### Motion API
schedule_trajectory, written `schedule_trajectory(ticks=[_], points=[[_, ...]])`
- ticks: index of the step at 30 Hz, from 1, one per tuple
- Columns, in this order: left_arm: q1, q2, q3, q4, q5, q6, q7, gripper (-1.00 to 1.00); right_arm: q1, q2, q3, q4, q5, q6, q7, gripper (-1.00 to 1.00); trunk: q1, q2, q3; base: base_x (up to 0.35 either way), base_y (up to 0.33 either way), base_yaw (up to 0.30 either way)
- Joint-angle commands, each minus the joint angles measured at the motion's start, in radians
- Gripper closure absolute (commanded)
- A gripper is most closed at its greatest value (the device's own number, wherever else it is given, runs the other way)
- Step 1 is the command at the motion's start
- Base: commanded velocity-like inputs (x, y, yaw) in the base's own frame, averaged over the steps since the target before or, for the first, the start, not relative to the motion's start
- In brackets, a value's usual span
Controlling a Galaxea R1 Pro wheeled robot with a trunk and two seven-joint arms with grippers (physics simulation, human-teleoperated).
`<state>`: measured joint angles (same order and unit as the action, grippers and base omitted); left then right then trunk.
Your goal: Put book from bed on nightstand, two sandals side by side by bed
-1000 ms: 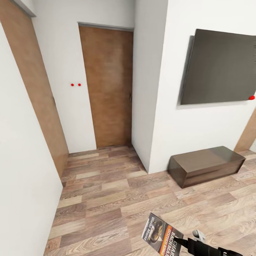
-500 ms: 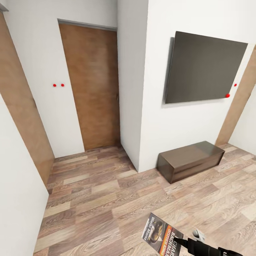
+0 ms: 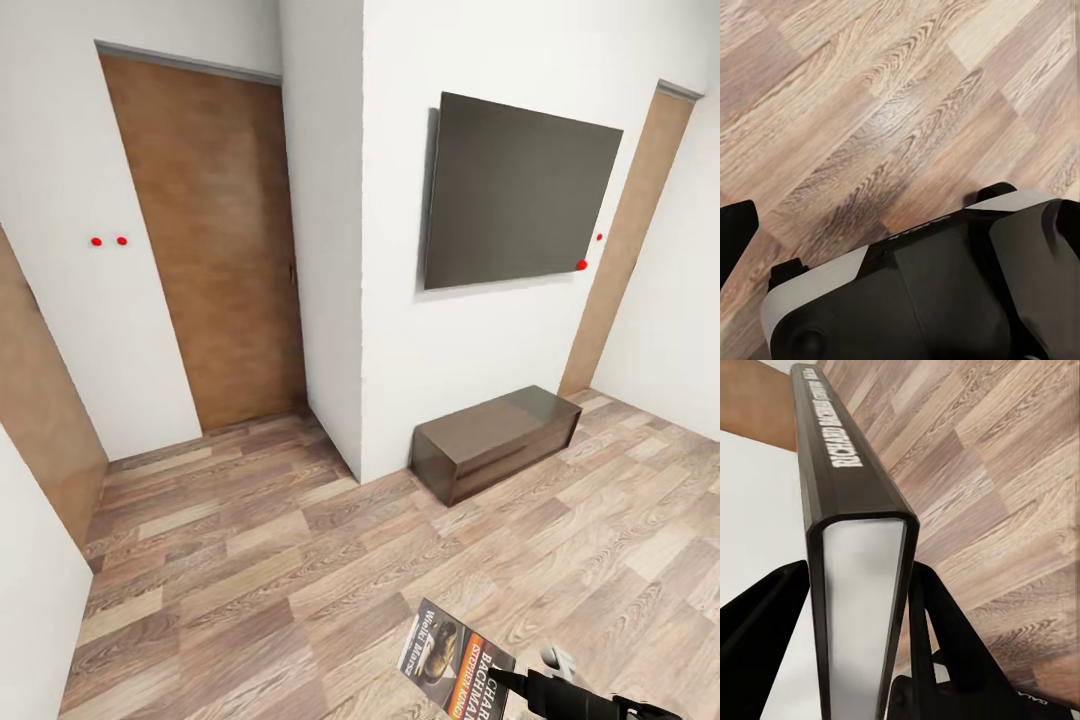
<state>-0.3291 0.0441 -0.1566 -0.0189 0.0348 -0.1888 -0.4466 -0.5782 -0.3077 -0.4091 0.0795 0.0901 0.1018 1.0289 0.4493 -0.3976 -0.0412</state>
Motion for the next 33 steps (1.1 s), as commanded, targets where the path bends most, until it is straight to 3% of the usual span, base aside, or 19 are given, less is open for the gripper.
schedule_trajectory(ticks=[1, 33], points=[[-0.001, 0.0, -0.008, 0.001, 0.004, -0.005, -0.001, -1.0, -0.002, -0.001, -0.01, 0.002, 0.008, 0.007, 0.002, 1.0, 0.001, -0.002, -0.002, 0.0, 0.0, -0.238], [-0.001, 0.0, -0.008, 0.001, 0.004, -0.005, -0.002, -1.0, -0.002, -0.001, -0.01, 0.002, 0.008, 0.007, 0.002, 1.0, 0.001, -0.002, -0.002, 0.0, 0.0, -0.232]])
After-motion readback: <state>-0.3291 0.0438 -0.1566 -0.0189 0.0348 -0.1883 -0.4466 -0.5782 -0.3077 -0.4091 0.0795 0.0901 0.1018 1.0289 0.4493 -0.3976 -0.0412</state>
